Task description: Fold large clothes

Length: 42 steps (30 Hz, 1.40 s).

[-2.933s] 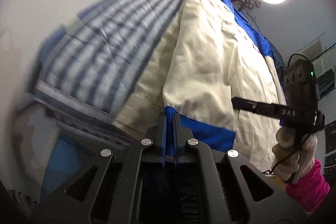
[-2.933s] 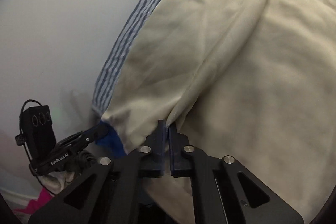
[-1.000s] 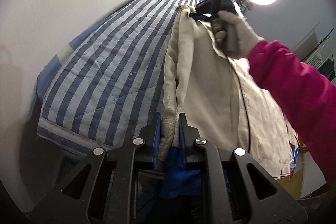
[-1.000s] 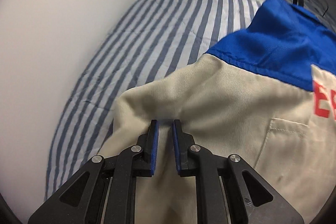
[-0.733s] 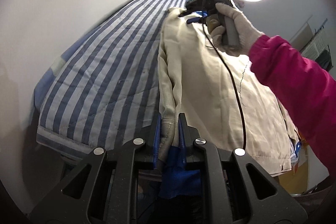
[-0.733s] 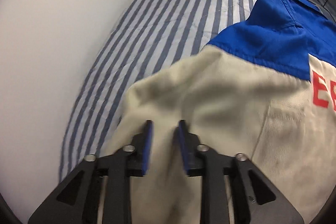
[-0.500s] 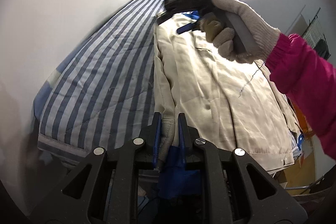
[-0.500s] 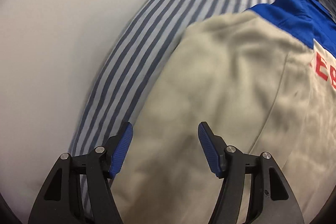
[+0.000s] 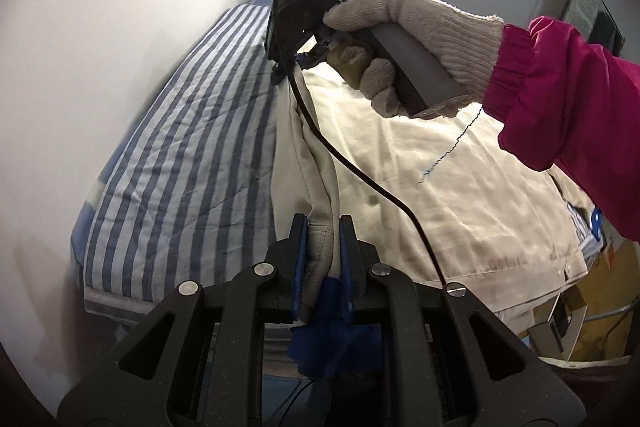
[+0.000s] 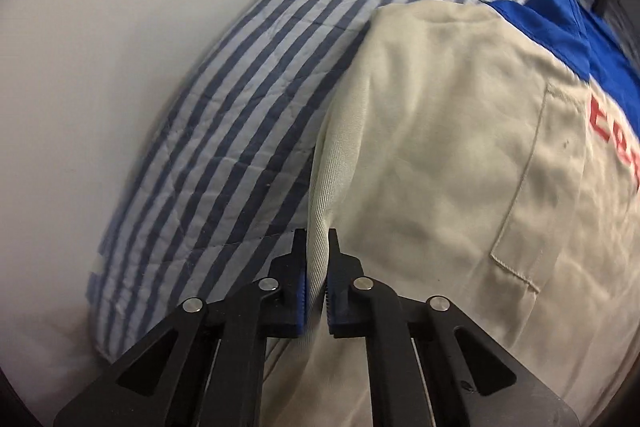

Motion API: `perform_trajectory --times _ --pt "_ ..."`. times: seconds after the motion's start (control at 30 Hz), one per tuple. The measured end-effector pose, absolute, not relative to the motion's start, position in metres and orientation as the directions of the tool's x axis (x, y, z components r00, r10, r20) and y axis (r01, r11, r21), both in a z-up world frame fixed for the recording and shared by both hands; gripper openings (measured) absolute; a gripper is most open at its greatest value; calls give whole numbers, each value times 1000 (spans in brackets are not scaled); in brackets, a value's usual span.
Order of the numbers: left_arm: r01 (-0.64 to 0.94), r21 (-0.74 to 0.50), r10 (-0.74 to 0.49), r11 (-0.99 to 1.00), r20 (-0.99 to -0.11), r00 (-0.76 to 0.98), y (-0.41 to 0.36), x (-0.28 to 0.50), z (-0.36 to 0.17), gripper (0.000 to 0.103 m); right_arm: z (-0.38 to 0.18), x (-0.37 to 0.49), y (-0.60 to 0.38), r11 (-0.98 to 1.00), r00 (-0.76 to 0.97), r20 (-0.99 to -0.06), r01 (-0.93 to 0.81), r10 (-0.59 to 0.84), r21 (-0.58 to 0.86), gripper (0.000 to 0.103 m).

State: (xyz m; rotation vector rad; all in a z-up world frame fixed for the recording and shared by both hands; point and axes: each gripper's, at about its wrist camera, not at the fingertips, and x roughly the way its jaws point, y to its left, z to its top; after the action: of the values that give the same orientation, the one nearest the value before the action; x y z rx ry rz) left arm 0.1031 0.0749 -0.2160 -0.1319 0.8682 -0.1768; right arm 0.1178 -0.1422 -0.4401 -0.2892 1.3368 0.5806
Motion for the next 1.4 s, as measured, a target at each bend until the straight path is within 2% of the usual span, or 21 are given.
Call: perform_trajectory --times 0.13,0.3,0.37,0.53,0.6,0.73,0.93,1.2,1.4 --pt "160 -152 -220 975 -736 641 51 98 -204 13 -415 124 -195 821 137 -914 -504 383 269 4" --pt "243 -105 -240 964 -731 638 14 90 -196 13 -390 120 -279 785 180 -803 -410 568 464 4" --pt "271 -104 -257 957 -739 623 -2 89 -198 13 -387 117 -316 771 210 -763 -375 611 514 4" --pt "306 -130 -292 943 -764 576 -31 89 -210 13 -408 115 -378 772 250 -731 -244 635 587 4" --pt "315 -141 -303 939 -775 555 -39 89 -215 14 -420 116 -397 787 252 -745 -205 617 582 4" --pt "332 -243 -386 911 -783 488 -43 88 -215 18 -452 125 -413 862 224 -832 -152 507 484 4" --pt "299 -279 -401 913 -752 523 -8 65 -192 19 -452 122 -398 898 240 -871 -219 429 382 6" --pt "148 -349 -369 925 -737 567 63 75 -196 19 -388 67 -435 883 325 -830 -290 454 369 15" --pt "246 -342 -421 907 -734 533 43 95 -215 19 -331 8 -457 867 425 -762 -337 489 368 17"
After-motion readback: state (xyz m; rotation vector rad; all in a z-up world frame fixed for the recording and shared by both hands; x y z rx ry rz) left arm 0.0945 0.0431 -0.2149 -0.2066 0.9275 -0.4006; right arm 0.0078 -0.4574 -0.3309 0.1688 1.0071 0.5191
